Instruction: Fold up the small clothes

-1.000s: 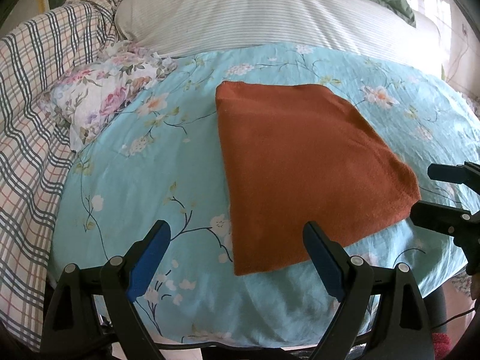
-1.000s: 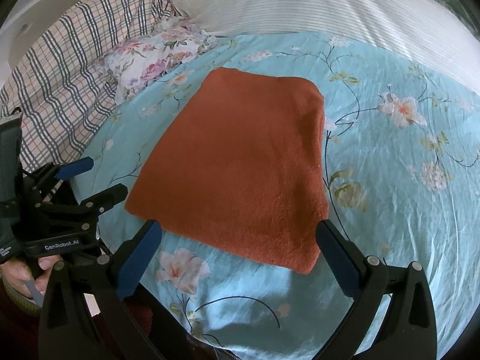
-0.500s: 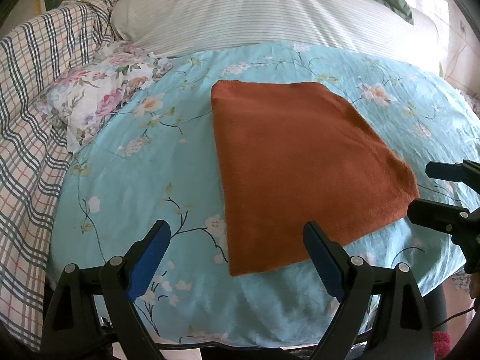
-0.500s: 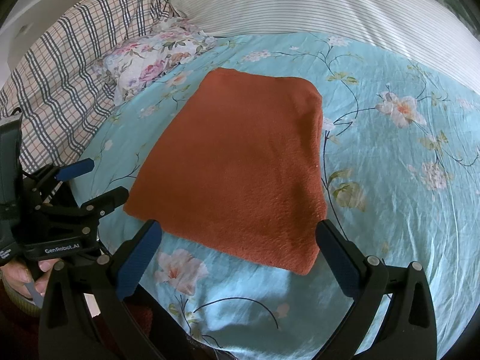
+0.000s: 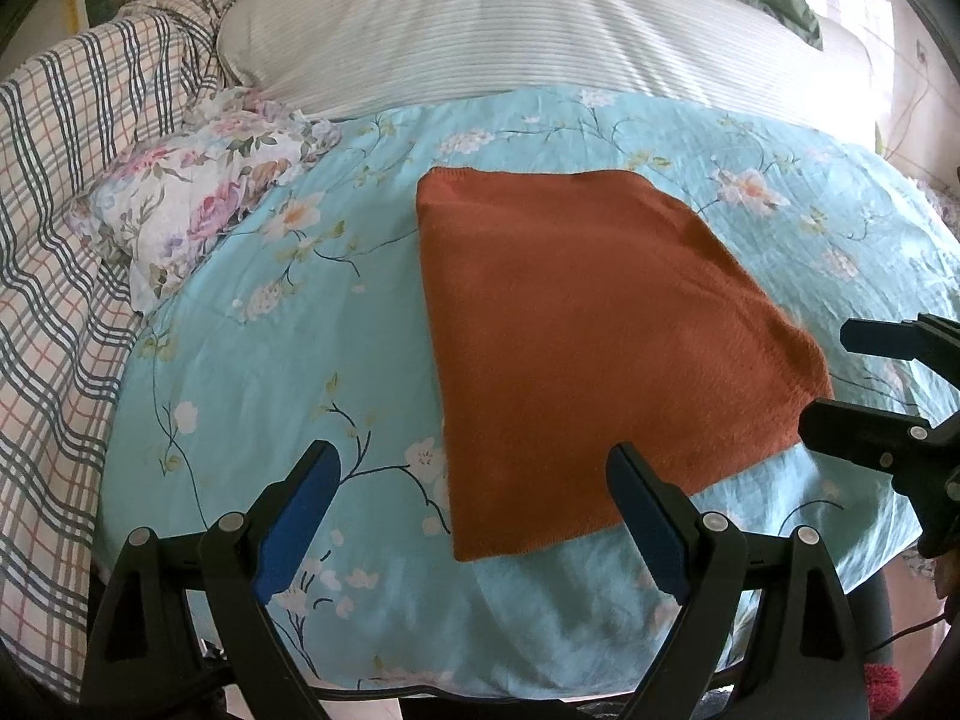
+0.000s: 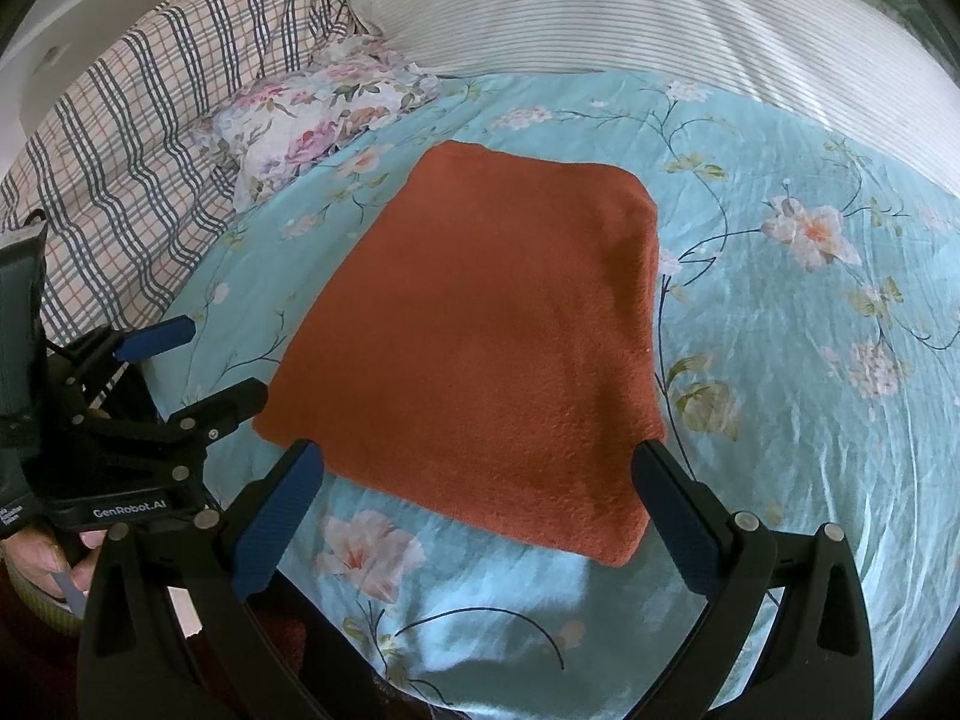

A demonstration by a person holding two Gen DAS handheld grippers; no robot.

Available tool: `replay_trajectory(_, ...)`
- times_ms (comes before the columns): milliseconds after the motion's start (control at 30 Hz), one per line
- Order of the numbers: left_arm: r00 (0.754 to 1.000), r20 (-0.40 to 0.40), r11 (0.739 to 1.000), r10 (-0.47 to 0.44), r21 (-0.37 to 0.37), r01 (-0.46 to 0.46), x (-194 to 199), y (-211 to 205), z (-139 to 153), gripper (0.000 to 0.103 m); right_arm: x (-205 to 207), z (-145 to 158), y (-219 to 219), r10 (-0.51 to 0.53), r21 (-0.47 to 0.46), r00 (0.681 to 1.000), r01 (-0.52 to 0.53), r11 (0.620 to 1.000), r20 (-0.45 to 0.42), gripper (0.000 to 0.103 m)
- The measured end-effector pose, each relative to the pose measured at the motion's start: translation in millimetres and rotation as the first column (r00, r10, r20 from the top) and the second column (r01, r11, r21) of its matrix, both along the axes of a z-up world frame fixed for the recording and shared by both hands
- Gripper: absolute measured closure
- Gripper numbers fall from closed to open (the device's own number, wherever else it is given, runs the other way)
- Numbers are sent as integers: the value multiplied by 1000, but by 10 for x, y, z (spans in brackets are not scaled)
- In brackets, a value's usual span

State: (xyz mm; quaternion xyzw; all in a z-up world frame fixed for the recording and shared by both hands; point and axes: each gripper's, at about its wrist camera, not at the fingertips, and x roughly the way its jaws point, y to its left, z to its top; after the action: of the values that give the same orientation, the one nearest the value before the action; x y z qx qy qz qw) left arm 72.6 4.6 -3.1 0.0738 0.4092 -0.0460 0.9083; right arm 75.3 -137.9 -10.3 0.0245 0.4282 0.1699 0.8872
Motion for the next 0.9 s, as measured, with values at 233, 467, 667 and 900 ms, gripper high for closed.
replay_trajectory(233,1000,-1,1000,-2,0,2,8,8,6,12,-3,-8,16,-1,-1,1000,1,1000,-1,1)
replay_trajectory(467,1000,0,1000,-1,1,1,5,4,5,12,2,-9,13,-1,-1,1000,1,1000,-2,1)
replay_trajectory(667,1000,-1,1000,-1,1,1,7,4,5,12,4,-10,11,-2,-2,1000,2,1000,-2,1)
replay_trajectory(900,1000,1,1000,-2,2,2,7,3,7,11,5,-18,3,-2,-1,1000,2,1000,-3,1)
